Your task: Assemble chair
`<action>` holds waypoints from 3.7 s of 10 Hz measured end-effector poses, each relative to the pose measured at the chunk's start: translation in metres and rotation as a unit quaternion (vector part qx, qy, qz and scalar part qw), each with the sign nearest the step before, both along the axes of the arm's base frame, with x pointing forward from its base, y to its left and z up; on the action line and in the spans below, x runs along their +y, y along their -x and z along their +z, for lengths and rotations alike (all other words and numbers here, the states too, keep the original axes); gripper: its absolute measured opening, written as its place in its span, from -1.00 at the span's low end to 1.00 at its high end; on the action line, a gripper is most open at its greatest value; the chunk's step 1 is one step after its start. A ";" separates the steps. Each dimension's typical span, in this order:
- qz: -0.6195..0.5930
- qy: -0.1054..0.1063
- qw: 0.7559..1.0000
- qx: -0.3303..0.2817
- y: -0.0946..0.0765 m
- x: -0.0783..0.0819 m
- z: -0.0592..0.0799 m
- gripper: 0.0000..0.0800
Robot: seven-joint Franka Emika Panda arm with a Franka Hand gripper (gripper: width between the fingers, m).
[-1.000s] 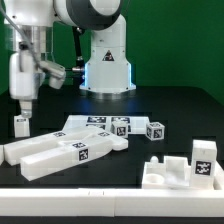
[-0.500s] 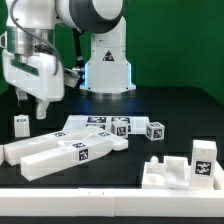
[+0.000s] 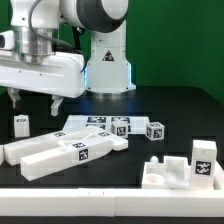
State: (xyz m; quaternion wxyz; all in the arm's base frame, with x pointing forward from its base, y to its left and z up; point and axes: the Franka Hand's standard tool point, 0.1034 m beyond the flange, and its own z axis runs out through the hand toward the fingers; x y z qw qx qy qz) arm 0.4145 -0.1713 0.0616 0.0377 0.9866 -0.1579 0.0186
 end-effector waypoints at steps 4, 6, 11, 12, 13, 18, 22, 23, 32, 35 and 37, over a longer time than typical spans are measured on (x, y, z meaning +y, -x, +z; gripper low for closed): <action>0.135 -0.047 0.984 0.106 0.006 0.003 -0.007 0.62; 0.203 -0.048 0.970 0.127 -0.002 0.003 -0.006 0.62; 0.316 -0.042 0.936 0.150 0.001 -0.012 -0.007 0.62; 0.296 -0.031 0.938 0.176 -0.004 -0.021 -0.007 0.62; 0.266 -0.021 0.945 0.191 -0.017 -0.035 -0.002 0.62; 0.191 -0.013 0.913 0.359 -0.005 -0.020 -0.007 0.62; 0.223 -0.065 0.838 0.493 0.004 -0.006 -0.008 0.62; 0.223 -0.065 0.838 0.493 0.003 -0.007 -0.010 0.62; 0.199 -0.062 0.835 0.510 0.014 -0.037 -0.030 0.62; 0.170 -0.048 0.842 0.509 0.034 -0.017 -0.039 0.62; 0.164 -0.052 0.842 0.511 0.037 -0.020 -0.036 0.22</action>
Offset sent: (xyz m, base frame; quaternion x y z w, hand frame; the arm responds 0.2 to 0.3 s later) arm 0.0059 0.0064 -0.0120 0.0186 -0.2409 -0.2294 0.9429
